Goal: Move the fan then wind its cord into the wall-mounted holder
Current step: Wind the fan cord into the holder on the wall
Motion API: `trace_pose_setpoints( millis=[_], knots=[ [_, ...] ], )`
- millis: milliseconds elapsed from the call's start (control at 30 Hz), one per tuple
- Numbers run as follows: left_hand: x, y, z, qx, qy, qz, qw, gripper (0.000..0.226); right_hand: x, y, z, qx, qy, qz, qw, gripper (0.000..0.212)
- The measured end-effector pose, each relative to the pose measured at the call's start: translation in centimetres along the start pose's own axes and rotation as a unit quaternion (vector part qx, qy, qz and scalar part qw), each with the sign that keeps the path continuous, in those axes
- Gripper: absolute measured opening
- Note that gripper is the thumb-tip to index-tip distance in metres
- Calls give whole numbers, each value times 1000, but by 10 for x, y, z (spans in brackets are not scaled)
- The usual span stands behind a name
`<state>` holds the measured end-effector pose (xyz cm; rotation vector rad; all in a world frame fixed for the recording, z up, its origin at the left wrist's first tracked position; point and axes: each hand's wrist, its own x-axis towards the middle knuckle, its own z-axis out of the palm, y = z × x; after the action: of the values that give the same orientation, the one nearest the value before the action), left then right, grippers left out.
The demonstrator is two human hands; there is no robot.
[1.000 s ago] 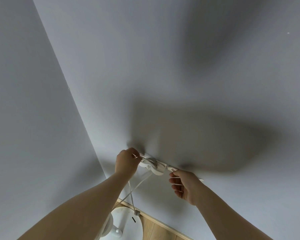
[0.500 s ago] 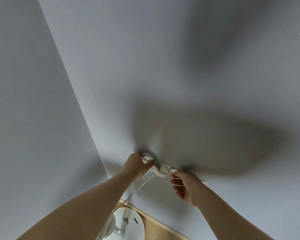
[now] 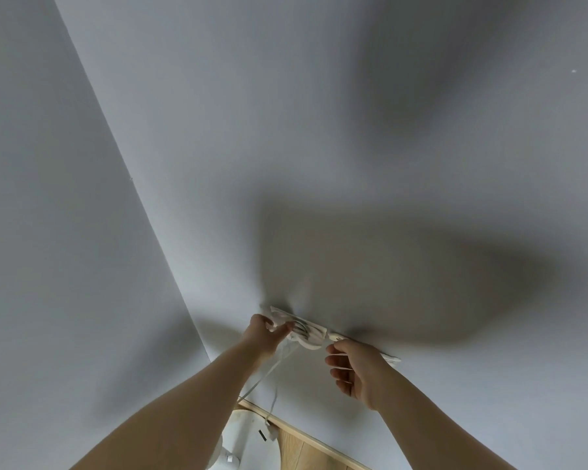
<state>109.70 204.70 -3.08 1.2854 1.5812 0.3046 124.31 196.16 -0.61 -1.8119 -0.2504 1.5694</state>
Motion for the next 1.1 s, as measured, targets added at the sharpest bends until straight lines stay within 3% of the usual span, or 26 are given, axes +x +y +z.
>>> trace_pose_setpoints(
  millis=[167,267,333,467,533,633,700,767,900,1000,1100],
  knots=[
    [4,-1,8,-137,-10,-71,988,59,2,-1,1,-26,12,-5,1000,13],
    [7,-3,13,-245,-47,-115,961,55,8,1,11,-95,35,-29,994,13],
    [7,-2,18,-311,-63,-135,939,48,13,2,15,-147,44,-69,986,24],
    [4,2,21,-428,-79,-168,884,41,20,12,13,-225,-6,-122,967,42],
    [1,5,20,-445,-84,-176,874,37,23,20,16,-270,-55,-136,951,46],
    [-2,9,17,-436,-85,-177,878,32,26,26,21,-361,-59,-154,918,36],
    [-4,11,15,-411,-80,-175,891,32,29,28,22,-323,-60,-131,935,29],
    [-5,13,14,-377,-76,-175,907,32,30,29,17,-270,-62,-92,956,36],
    [-4,9,9,-285,-61,-157,944,30,35,29,-7,-304,-13,-64,951,37],
    [-6,7,0,-169,-64,-128,975,30,36,27,-22,-347,45,-77,934,38],
    [-3,8,-1,-17,27,-50,998,37,36,24,-31,-414,100,-101,899,41]
  ],
)
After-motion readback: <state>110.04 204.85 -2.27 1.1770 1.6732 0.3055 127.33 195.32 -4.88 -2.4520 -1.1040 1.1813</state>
